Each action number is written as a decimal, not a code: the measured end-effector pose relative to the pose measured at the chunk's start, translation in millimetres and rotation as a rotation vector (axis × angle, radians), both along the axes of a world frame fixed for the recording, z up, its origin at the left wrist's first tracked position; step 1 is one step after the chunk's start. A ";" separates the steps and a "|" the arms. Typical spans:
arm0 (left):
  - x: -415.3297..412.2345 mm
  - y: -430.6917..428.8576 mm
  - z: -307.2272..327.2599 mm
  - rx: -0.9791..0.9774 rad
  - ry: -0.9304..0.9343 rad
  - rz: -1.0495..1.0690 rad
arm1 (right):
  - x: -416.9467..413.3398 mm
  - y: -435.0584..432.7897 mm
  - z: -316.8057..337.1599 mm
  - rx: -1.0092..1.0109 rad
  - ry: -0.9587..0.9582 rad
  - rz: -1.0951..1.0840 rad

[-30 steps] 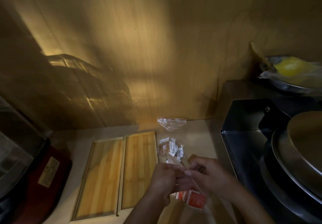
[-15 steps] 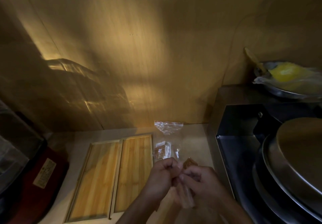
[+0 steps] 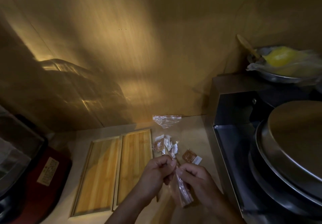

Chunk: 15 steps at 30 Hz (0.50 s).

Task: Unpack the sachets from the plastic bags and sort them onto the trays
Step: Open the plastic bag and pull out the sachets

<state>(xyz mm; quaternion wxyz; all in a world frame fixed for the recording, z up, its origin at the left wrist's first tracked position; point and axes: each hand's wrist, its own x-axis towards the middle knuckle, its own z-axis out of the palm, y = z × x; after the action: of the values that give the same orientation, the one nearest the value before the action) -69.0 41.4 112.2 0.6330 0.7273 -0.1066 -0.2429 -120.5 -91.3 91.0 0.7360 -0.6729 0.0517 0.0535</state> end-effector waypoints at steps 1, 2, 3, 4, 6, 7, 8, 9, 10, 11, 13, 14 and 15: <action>0.0 0.3 0.5 0.011 0.002 -0.021 | -1.2 0.3 -1.0 -0.015 0.001 -0.004; 0.1 1.2 1.3 0.022 0.006 -0.038 | -2.3 0.4 -2.4 -0.043 -0.001 -0.005; 0.2 2.2 2.7 0.029 0.009 -0.050 | -3.1 0.3 -3.6 -0.070 0.000 -0.007; 0.4 3.3 4.2 0.035 0.012 -0.057 | -3.4 0.1 -4.5 -0.091 0.006 -0.015; 0.5 5.7 6.7 0.049 0.011 -0.064 | -2.5 0.0 -6.9 -0.130 0.016 -0.050; 0.1 6.7 7.1 0.061 0.008 -0.062 | -1.5 -0.1 -7.7 -0.169 0.011 -0.067; -0.4 7.6 6.8 0.077 0.006 -0.056 | -0.3 0.0 -8.0 -0.220 0.005 -0.066; -0.9 9.0 6.2 0.095 0.002 -0.049 | 0.9 0.5 -7.3 -0.269 -0.003 -0.042; -1.2 10.5 5.2 0.115 -0.007 -0.047 | 2.0 1.5 -5.2 -0.309 -0.012 -0.010; -0.9 12.4 4.3 0.132 -0.019 -0.054 | 3.4 2.6 -2.8 -0.331 -0.018 0.014; 0.3 16.5 2.6 0.156 -0.035 -0.078 | 6.0 4.2 2.1 -0.339 -0.024 0.021; 1.4 18.8 1.7 0.167 -0.040 -0.091 | 7.4 4.6 4.4 -0.347 -0.033 0.021; 2.3 20.7 1.0 0.184 -0.046 -0.100 | 8.7 5.2 6.1 -0.365 -0.043 0.024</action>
<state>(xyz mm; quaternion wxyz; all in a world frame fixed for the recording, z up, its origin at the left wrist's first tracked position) -66.7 62.2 113.2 0.5479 0.7815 -0.1345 -0.2663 -111.8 -86.0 97.1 0.6020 -0.7968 0.0367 0.0375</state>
